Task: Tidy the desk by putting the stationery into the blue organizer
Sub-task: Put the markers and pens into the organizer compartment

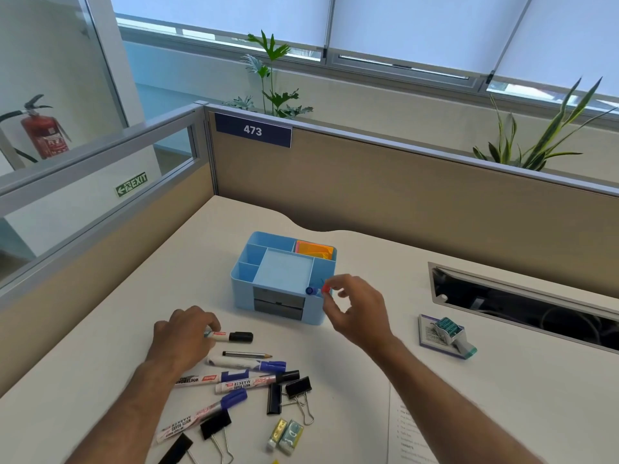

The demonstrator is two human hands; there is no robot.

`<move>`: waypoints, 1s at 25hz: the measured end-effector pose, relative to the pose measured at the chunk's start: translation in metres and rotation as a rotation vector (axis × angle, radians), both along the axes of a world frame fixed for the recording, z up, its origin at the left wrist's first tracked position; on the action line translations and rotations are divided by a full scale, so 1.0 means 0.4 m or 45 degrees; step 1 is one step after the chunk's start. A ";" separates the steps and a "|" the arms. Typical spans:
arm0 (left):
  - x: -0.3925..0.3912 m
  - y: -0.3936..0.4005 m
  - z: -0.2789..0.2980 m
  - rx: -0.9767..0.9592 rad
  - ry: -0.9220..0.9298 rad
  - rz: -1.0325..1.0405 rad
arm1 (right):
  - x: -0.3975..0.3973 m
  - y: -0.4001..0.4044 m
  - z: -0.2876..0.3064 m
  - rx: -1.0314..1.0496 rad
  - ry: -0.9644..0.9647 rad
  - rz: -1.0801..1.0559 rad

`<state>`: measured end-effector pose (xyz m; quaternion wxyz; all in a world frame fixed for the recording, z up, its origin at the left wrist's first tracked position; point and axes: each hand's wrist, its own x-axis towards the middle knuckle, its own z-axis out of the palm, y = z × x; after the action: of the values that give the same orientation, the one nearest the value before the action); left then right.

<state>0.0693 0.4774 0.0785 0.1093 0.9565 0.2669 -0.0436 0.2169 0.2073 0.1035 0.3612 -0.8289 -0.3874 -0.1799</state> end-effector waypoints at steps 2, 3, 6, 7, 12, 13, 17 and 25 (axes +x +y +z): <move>-0.003 -0.003 -0.001 0.003 -0.033 0.008 | 0.004 -0.006 -0.030 -0.121 -0.098 -0.009; -0.004 -0.005 0.000 0.003 -0.059 0.012 | 0.007 -0.009 -0.037 -0.139 -0.133 -0.018; -0.006 -0.028 0.021 -0.138 -0.317 -0.008 | 0.004 -0.015 -0.040 -0.062 -0.184 -0.064; -0.004 -0.045 0.033 -0.252 -0.437 -0.050 | -0.004 -0.012 -0.036 -0.006 -0.159 -0.056; 0.029 -0.174 0.102 -0.678 -0.743 -0.284 | -0.094 0.036 0.016 0.280 0.252 0.296; 0.036 -0.194 0.104 -0.686 -0.759 -0.326 | -0.108 0.043 0.021 0.311 0.301 0.336; 0.051 -0.228 0.101 -0.727 -0.739 -0.351 | -0.135 0.050 0.033 0.400 0.364 0.252; 0.019 -0.164 0.061 -0.365 0.059 -0.412 | -0.037 -0.021 0.084 0.403 -0.031 0.027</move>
<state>0.0769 0.4116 0.1028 0.2294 0.9603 0.1035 -0.1202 0.2023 0.1988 0.1370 0.4845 -0.7552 -0.3674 -0.2450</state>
